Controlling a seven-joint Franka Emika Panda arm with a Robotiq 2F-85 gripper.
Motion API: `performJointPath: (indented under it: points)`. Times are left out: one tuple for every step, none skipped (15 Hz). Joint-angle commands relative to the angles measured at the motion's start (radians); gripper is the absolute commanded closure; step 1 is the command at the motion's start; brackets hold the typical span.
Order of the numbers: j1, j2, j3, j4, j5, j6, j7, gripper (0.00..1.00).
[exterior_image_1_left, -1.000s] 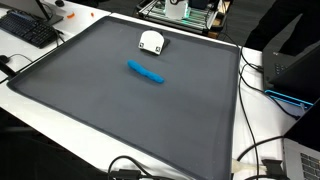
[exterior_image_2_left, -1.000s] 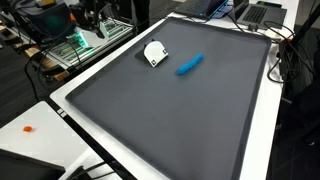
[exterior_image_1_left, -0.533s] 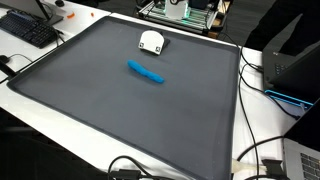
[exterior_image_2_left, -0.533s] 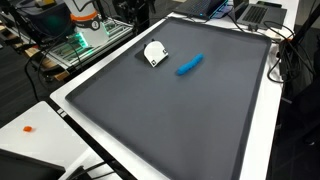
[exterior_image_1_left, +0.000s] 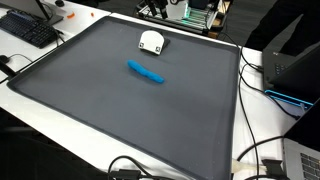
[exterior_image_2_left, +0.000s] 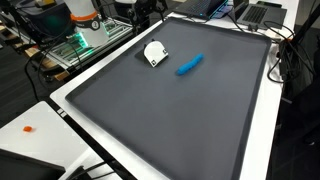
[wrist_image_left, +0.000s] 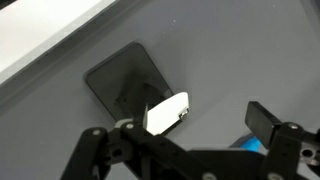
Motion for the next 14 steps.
performJointPath:
  points:
    - [-0.002,0.023,0.01,-0.04,0.1,0.057,0.112,0.0]
    - [-0.003,0.033,0.01,-0.044,0.127,0.066,0.14,0.0]
    - [-0.004,0.043,0.011,-0.045,0.154,0.071,0.167,0.0]
    - [-0.005,0.053,0.011,-0.047,0.183,0.075,0.191,0.0]
    - [-0.006,0.062,0.014,-0.05,0.211,0.088,0.219,0.0]
    - [-0.006,0.072,0.018,-0.051,0.234,0.1,0.241,0.0]
    - [-0.006,0.081,0.021,-0.052,0.254,0.114,0.26,0.0]
    - [-0.006,0.091,0.024,-0.052,0.268,0.128,0.277,0.0]
    - [-0.006,0.102,0.027,-0.05,0.278,0.143,0.294,0.0]
    - [-0.005,0.113,0.032,-0.049,0.282,0.16,0.308,0.0]
    - [-0.003,0.127,0.036,-0.046,0.279,0.167,0.317,0.0]
    - [-0.002,0.139,0.042,-0.047,0.271,0.188,0.335,0.0]
    - [0.0,0.15,0.046,-0.046,0.269,0.199,0.349,0.0]
    - [0.002,0.159,0.05,-0.046,0.269,0.214,0.361,0.0]
